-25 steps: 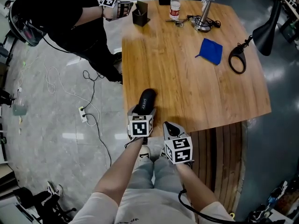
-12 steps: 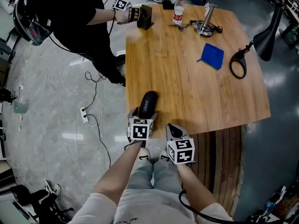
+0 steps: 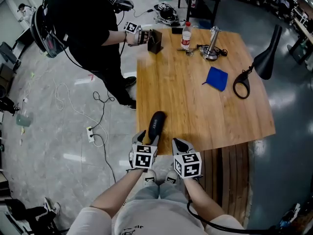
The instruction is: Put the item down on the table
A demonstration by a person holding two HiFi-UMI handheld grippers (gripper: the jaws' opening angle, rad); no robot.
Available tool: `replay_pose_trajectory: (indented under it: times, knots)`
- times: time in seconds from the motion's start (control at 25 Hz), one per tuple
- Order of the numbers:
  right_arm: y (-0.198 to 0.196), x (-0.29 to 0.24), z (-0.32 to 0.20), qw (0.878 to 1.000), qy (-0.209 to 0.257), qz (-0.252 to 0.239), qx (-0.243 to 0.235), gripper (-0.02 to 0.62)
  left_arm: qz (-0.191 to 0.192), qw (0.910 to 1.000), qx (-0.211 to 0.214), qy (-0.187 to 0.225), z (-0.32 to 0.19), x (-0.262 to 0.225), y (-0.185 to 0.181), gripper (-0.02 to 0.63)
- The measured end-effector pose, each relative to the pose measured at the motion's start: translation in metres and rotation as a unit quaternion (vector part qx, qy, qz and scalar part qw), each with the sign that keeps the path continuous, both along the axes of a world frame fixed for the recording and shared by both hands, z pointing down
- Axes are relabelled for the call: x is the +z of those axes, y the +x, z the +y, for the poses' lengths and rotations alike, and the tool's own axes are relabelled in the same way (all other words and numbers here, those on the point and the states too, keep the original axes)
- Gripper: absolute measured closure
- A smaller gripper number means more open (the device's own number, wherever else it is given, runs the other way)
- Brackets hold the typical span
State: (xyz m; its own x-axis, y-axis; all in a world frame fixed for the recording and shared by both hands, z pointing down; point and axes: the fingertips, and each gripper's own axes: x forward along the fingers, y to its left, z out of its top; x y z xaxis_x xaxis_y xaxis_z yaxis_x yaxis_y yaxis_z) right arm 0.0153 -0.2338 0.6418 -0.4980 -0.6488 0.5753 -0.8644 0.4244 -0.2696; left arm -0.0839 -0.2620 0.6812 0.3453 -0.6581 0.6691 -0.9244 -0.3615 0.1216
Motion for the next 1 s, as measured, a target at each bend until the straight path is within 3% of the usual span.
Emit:
replay_pose_trajectory:
  times: [0.16,0.36,0.64,1.0]
  knots:
    - [-0.006,-0.034,0.021,0.999,0.02,0.002,-0.026,0.592,0.032,0.9994,-0.012,0.01,0.027,-0.044,-0.003,0.481]
    - [0.003,-0.052,0.048,1.0,0.018,0.002,-0.015,0.592,0.023,0.9981,-0.041,0.041,0.062,-0.084,-0.012,0.598]
    - [-0.005,-0.066,0.067,1.0,0.021,-0.016,-0.006,0.592,0.033,0.9957,-0.058,0.064,0.097,-0.104,-0.007,0.599]
    - [-0.008,-0.084,0.078,0.999,0.044,-0.011,-0.003,0.594,0.035,0.9946,-0.043,0.088,0.111,-0.121,-0.004,0.6]
